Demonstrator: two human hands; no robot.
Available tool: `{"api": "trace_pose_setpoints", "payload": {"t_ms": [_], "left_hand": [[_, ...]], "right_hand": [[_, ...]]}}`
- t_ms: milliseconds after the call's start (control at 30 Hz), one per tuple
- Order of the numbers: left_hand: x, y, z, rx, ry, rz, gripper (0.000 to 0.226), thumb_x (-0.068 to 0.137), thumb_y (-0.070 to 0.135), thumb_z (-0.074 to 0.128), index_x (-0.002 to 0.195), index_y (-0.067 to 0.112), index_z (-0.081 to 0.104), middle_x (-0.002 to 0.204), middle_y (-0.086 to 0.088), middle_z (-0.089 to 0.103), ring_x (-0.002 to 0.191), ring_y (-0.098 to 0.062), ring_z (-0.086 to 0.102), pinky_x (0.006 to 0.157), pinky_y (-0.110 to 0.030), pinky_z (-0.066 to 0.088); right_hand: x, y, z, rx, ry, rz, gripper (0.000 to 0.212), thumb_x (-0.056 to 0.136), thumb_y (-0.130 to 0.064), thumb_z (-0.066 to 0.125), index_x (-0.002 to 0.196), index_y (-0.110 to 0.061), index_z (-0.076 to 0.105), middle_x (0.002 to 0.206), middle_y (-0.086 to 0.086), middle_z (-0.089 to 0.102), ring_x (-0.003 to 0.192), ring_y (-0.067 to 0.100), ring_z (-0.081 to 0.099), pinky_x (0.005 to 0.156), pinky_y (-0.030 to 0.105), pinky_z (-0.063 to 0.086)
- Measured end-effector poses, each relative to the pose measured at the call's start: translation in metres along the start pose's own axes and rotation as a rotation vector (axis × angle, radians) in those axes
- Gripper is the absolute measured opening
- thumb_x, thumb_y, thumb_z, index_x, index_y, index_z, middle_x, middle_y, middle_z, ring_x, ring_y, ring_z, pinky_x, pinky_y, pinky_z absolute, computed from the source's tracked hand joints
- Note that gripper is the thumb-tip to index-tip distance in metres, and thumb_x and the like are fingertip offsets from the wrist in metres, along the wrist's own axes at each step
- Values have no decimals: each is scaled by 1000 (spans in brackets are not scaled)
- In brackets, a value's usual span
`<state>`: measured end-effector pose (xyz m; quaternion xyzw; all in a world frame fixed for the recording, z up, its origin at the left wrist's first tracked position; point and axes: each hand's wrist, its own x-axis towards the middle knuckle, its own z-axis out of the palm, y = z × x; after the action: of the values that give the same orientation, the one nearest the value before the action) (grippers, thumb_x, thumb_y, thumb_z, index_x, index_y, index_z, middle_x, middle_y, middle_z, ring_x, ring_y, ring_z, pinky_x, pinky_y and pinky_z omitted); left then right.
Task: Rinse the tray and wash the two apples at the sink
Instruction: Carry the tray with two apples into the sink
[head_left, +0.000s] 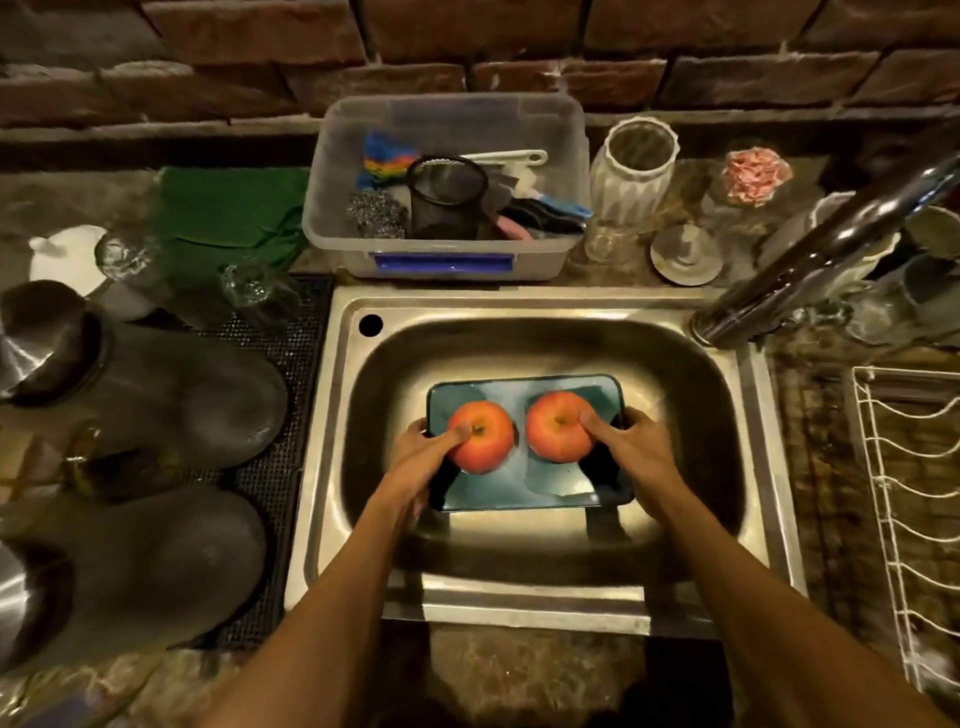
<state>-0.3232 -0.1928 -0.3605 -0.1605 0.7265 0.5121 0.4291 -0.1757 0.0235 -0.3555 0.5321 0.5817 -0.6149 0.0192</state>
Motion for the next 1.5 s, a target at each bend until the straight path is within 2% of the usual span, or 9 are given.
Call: {"api": "trace_pose_setpoints", "payload": {"t_ms": [100, 300, 500, 700, 800, 1000, 1167, 1333, 1500], "left_hand": [[16, -5, 5, -10, -17, -9, 57, 76, 31, 86, 124, 12, 62, 110, -11, 73, 99, -27, 72, 75, -35, 60], [33, -9, 10, -8, -44, 3, 52, 81, 27, 83, 124, 12, 57, 113, -11, 70, 101, -25, 71, 87, -41, 60], [44, -14, 5, 4, -82, 9, 67, 75, 36, 86, 131, 13, 56, 121, -12, 68, 107, -27, 69, 94, -46, 59], [43, -12, 4, 45, -71, 24, 55, 78, 33, 84, 125, 14, 62, 115, -13, 71, 102, -26, 71, 88, -44, 62], [44, -12, 5, 43, -67, 29, 52, 77, 34, 85, 121, 15, 63, 114, -14, 71, 101, -27, 72, 88, -47, 61], [45, -15, 5, 68, -76, 34, 64, 77, 36, 84, 130, 14, 58, 117, -13, 68, 103, -25, 69, 89, -43, 61], [42, -11, 4, 91, -75, 27, 104, 52, 58, 86, 141, 16, 51, 121, -8, 66, 107, -26, 68, 94, -45, 59], [38, -10, 5, 89, -81, 21, 81, 69, 45, 85, 137, 16, 52, 122, -11, 64, 106, -27, 67, 91, -46, 60], [35, -9, 5, 112, -76, 27, 103, 50, 62, 83, 137, 17, 52, 123, -8, 64, 109, -28, 66, 95, -48, 58]], "right_hand": [[11, 4, 1, -1, -1, 0, 47, 83, -39, 78, 116, -10, 61, 89, -11, 64, 76, -2, 58, 43, 2, 41], [27, 16, 2, 21, 7, -7, 49, 84, -34, 78, 121, -7, 62, 93, -9, 67, 78, -1, 61, 47, 3, 43], [30, 17, 3, 67, -20, 0, 52, 84, -35, 78, 126, -10, 59, 104, -2, 69, 84, 1, 63, 48, 4, 45], [24, 19, 4, 74, -33, 2, 54, 82, -43, 78, 124, -15, 61, 110, -2, 71, 95, 7, 66, 66, 18, 50], [22, 24, 2, 60, -30, 2, 53, 80, -46, 79, 119, -15, 61, 109, 1, 71, 98, 14, 69, 67, 20, 50], [20, 25, 4, 66, -32, -3, 52, 81, -46, 77, 121, -16, 61, 110, 1, 71, 102, 16, 67, 74, 25, 52], [21, 25, 5, 62, -31, 3, 49, 83, -45, 75, 118, -13, 60, 108, 3, 69, 99, 16, 65, 71, 24, 51], [26, 29, 3, 51, -27, 23, 56, 79, -51, 77, 118, -14, 60, 110, 6, 69, 103, 22, 67, 80, 31, 56], [25, 28, 2, 39, -35, 28, 61, 78, -52, 77, 122, -14, 59, 114, 6, 68, 106, 23, 65, 81, 31, 55]]}}
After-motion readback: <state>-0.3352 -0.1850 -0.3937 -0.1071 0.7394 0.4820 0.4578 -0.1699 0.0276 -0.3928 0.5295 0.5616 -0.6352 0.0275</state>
